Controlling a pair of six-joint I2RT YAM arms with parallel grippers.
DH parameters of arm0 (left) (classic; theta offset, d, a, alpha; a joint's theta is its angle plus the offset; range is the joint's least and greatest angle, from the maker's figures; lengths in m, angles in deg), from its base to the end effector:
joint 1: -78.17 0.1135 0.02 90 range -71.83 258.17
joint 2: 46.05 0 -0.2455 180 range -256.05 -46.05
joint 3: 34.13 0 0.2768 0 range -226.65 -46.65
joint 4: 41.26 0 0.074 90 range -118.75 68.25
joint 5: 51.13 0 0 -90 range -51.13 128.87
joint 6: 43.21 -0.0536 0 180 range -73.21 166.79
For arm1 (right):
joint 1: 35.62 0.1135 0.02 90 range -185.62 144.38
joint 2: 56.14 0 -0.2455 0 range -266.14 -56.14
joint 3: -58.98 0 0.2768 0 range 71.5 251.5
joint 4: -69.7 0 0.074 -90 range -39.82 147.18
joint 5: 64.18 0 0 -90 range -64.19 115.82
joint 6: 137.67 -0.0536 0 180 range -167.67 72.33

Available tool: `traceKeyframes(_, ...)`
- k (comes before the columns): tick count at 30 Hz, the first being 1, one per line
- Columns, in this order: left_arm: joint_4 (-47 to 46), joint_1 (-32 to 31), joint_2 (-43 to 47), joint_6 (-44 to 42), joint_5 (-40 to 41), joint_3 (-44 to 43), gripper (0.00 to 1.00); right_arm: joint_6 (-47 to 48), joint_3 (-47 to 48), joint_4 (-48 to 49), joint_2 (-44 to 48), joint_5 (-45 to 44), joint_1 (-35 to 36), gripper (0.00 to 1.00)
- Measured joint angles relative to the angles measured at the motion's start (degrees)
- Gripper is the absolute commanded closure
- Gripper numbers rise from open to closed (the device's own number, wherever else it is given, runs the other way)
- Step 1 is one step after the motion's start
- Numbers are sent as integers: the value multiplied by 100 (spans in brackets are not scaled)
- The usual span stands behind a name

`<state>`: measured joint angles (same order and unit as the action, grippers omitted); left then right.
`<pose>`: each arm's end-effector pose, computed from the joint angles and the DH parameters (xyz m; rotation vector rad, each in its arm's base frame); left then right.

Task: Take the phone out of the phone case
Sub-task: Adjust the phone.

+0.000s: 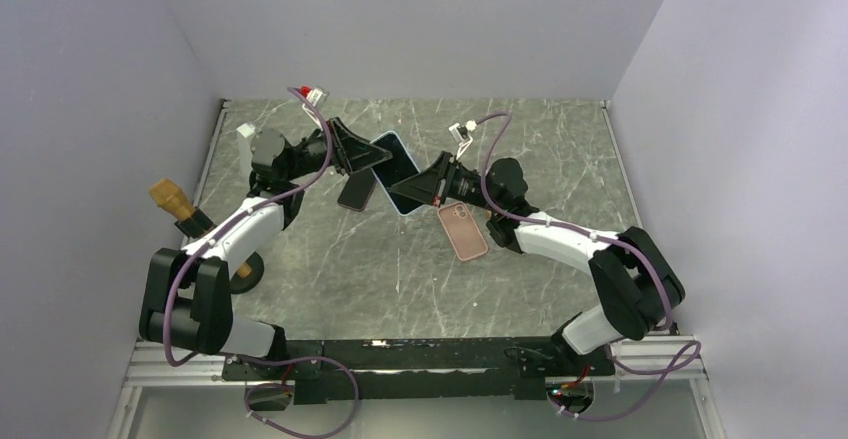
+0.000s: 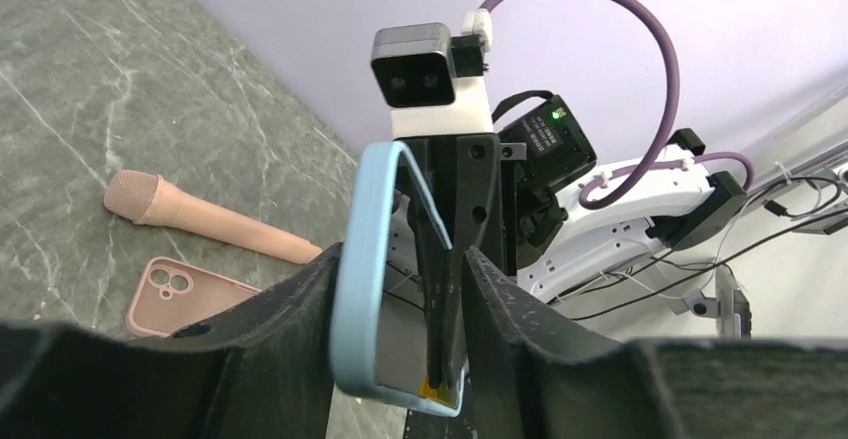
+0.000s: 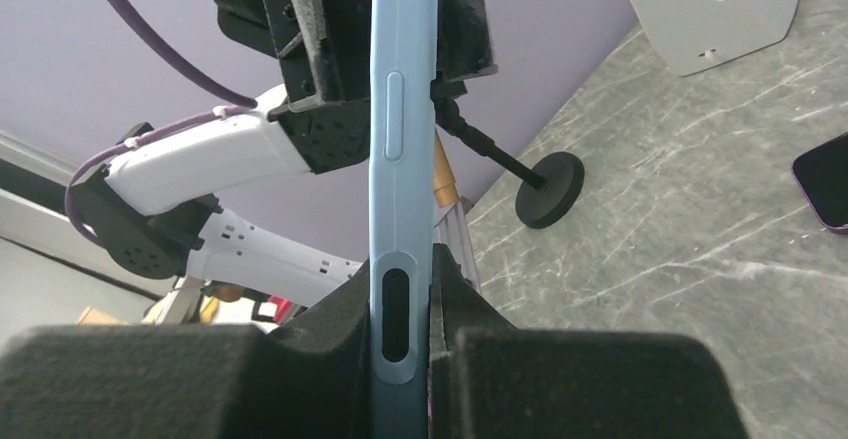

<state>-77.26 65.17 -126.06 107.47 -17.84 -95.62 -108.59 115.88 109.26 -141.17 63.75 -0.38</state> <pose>0.3198 -0.1198 0.2984 0.3540 1.5963 -1.6454 0.2724 0.2328 0.2506 -0.2926 1.6684 1.7790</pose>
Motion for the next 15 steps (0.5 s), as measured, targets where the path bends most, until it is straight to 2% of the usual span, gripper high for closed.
traceKeyframes(2,-90,-4,-9,37,-42,0,58,-4,0,101,-81,-48,50,100)
traceKeyframes(4,-103,4,-11,44,-28,0,69,-7,0,267,-170,-105,90,100)
traceKeyframes(6,-127,17,-44,52,-22,0,86,4,0,352,-203,-175,140,97)
traceKeyframes(7,-168,24,-74,109,-35,0,93,15,2,374,-210,-210,162,82)
traceKeyframes(9,-271,39,-103,356,-114,-7,100,85,7,374,-245,-186,179,50)
traceKeyframes(10,-310,39,-116,385,-144,-15,100,105,13,334,-251,-205,179,34)
traceKeyframes(11,-310,28,-125,271,-199,-46,100,181,17,125,-243,-306,184,24)
traceKeyframes(15,31,-15,-138,-210,-448,-140,100,614,59,-992,-13,-485,177,9)
